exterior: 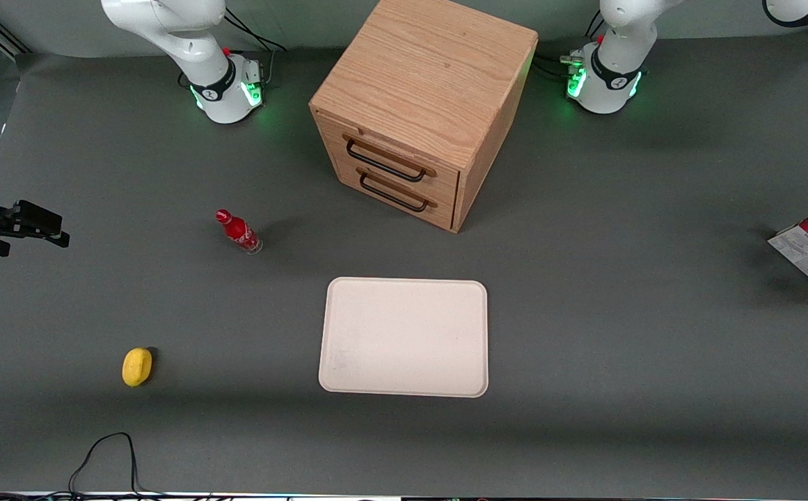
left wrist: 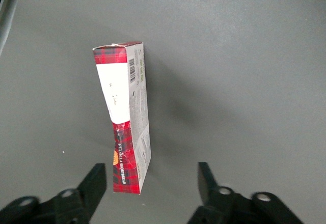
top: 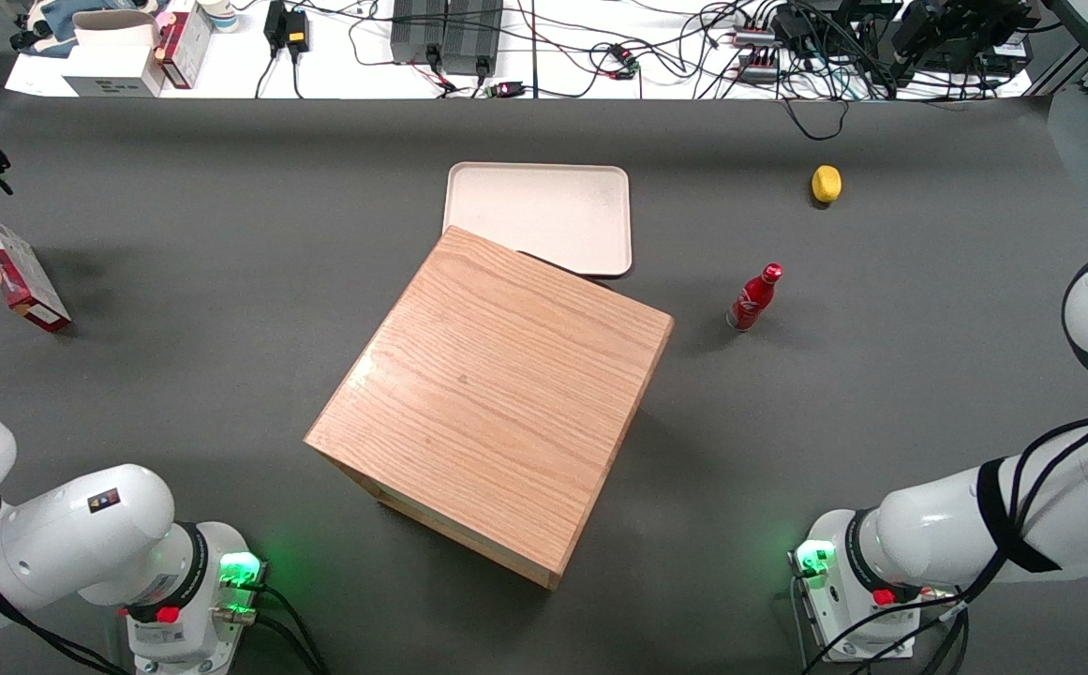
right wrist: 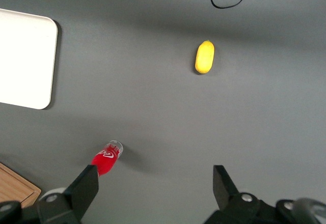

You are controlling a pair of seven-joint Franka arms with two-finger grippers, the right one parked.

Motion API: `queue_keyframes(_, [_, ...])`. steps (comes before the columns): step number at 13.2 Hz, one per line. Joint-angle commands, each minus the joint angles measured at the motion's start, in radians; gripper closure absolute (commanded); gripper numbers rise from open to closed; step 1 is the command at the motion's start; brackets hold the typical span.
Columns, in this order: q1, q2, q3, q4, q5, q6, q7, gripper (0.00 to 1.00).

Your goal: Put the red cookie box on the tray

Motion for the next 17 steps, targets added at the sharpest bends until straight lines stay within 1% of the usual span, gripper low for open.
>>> queue_keyframes(1, [0.008, 0.008, 0.007, 0.012, 0.015, -0.015, 0.011, 0.0])
queue_keyframes(3, [0.026, 0.017, 0.007, -0.006, 0.028, 0.008, 0.028, 0.0])
queue_keyframes(5, [0.06, 0.017, 0.006, -0.081, 0.028, 0.103, 0.039, 0.0])
queue_keyframes(7, [0.072, 0.021, 0.007, -0.149, 0.028, 0.201, 0.057, 0.0])
queue_keyframes(9, [0.086, 0.036, 0.006, -0.19, 0.026, 0.278, 0.06, 0.0])
queue_keyframes(11, [0.088, 0.047, 0.006, -0.212, 0.018, 0.321, 0.06, 0.05])
queue_keyframes(12, [0.088, 0.051, 0.006, -0.216, 0.017, 0.33, 0.06, 0.1])
queue_keyframes(13, [0.088, 0.051, 0.006, -0.217, 0.017, 0.332, 0.06, 0.24])
queue_keyframes(14, [0.088, 0.053, 0.006, -0.217, 0.015, 0.333, 0.06, 0.3])
queue_keyframes(15, [0.088, 0.057, 0.006, -0.217, 0.015, 0.335, 0.06, 0.41])
queue_keyframes(17, [0.088, 0.06, 0.006, -0.217, 0.011, 0.339, 0.059, 0.78])
